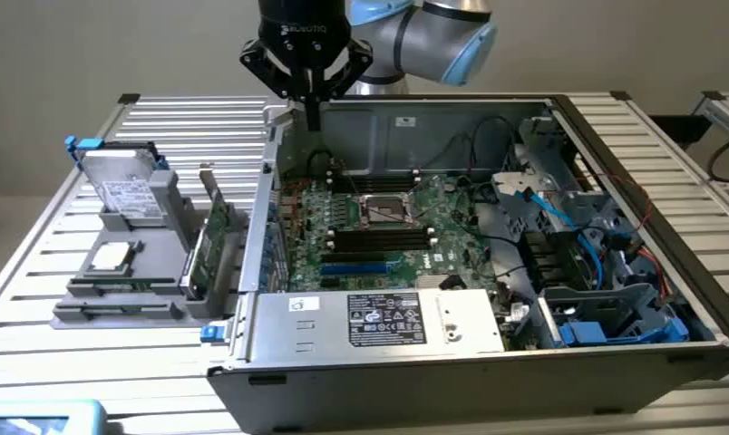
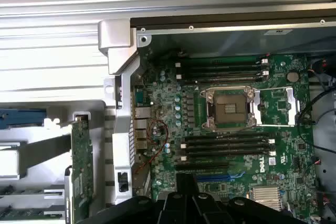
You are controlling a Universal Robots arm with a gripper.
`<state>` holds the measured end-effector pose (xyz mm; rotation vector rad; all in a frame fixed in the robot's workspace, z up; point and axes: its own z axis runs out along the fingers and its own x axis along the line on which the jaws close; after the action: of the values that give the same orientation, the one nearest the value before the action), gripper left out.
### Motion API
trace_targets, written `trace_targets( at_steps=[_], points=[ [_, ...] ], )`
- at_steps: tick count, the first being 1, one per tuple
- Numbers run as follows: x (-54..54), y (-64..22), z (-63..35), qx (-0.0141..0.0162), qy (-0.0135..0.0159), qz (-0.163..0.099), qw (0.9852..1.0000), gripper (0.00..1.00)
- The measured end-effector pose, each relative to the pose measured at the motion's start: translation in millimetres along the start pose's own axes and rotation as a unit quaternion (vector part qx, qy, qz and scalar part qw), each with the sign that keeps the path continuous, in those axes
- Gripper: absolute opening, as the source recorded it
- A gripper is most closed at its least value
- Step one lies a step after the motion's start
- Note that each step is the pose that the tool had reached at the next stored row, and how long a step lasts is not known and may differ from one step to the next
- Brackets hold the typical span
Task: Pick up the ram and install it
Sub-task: 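Reach for the ram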
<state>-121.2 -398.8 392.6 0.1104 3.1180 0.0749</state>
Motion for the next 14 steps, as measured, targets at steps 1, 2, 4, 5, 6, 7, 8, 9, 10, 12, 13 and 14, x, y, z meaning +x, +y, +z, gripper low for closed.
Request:
trace_targets(
  at_steps=[1,2,4,5,6,7,8,9,10,12,13,14],
  points=[
    [0.0,0.0,0.0,0.0,0.0,0.0,1.0,0.11],
    [0.0,0.0,0.0,0.0,0.0,0.0,1.0,0.11],
    [0.0,0.0,0.0,0.0,0.0,0.0,1.0,0.11],
    [0.0,0.0,0.0,0.0,0.0,0.0,1.0,0.11],
    [0.0,0.0,0.0,0.0,0.0,0.0,1.0,0.11],
    [0.0,0.0,0.0,0.0,0.0,0.0,1.0,0.11],
    [0.3,0.0,0.0,0.0,0.0,0.0,1.0,0.11],
    [0.9,-0.1,0.0,0.0,0.0,0.0,1.0,0.11],
    [1.5,-0.1,0.0,0.0,0.0,0.0,1.0,0.11],
    [2.3,-1.1,0.0,0.0,0.0,0.0,1.0,0.11],
    [2.6,-1.7,0.1,0.0,0.0,0.0,1.0,0.11],
    [3.1,-2.6,0.1,0.0,0.0,0.0,1.0,0.11]
  ],
)
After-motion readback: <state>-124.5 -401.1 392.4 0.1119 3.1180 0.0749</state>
